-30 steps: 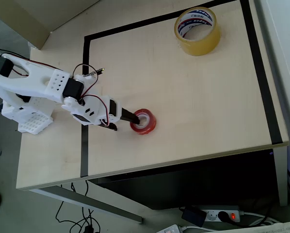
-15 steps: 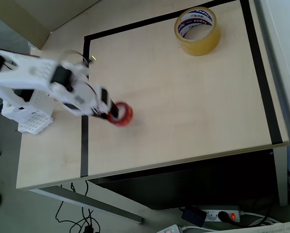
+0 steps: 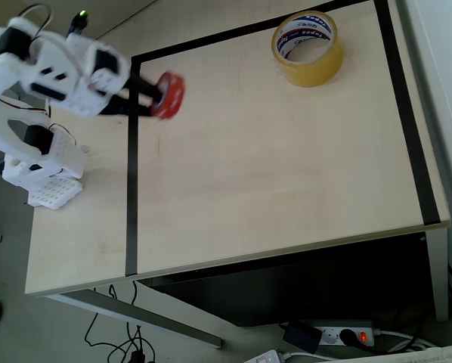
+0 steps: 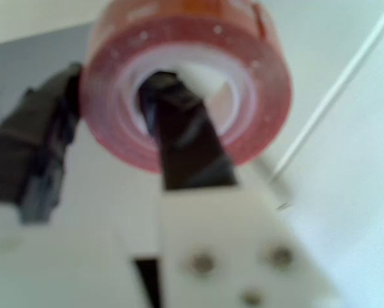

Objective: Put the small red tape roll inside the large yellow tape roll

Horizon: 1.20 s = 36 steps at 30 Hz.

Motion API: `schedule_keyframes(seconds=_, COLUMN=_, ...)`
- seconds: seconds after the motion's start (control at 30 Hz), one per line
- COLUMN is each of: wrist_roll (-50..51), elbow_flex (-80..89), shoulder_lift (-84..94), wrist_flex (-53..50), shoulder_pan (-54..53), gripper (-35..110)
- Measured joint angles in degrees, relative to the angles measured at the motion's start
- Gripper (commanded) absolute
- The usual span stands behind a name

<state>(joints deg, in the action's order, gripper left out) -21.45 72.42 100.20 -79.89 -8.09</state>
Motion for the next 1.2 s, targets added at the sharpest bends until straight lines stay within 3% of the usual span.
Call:
schedule_keyframes(seconds=0.63, wrist_roll=-0.4, elbow_flex=-67.1, shoulder_lift=-58.7, wrist_flex=-3.3, shoulder_pan=16.3, gripper=0)
schedule_keyframes(seconds=0.83, wrist_roll=-0.4, elbow_flex=-75.8, shoulder_lift=-67.5, wrist_flex=-2.1, shoulder_pan=17.9, gripper=0)
schedule_keyframes(seconds=1.2, wrist_roll=-0.3, elbow_flex=-77.0, shoulder_lift=-74.6, wrist_flex=-0.2, shoulder_pan=20.0, gripper=0)
